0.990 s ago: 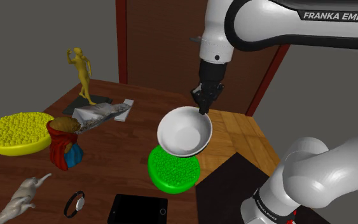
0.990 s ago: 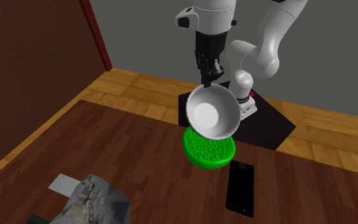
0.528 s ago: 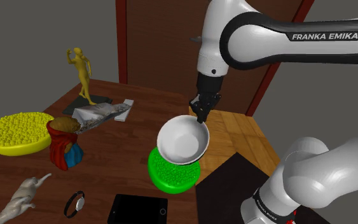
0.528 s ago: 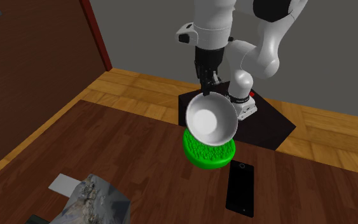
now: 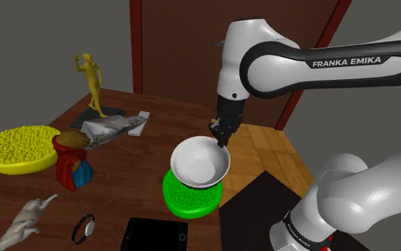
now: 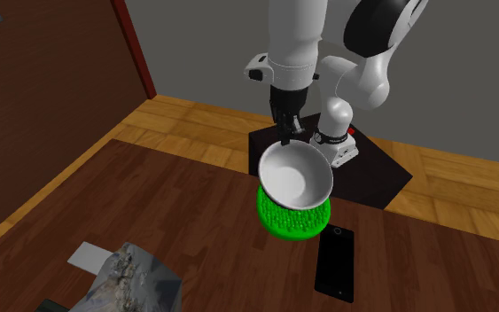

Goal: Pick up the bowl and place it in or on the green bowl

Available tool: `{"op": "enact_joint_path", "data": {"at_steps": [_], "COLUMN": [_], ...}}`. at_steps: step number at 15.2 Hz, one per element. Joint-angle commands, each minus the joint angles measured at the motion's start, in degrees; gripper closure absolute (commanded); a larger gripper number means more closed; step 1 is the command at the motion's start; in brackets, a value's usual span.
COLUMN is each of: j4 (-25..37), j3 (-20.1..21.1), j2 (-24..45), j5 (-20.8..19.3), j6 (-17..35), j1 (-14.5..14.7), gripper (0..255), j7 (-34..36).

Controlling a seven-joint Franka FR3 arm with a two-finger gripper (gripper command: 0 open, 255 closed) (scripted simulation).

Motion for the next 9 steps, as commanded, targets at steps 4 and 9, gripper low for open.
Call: {"op": "enact_joint_path", "data": {"at_steps": [4,9], "j4": [-3.6,-4.3], "j3": [0.4,0.5], "j2": [0.9,1.2], "j5": [0.3,0.4], "j6": [4.3,5.3], "j1": [0.2,0.3], "gripper": [255,255], "j7": [0.0,0.0]}}
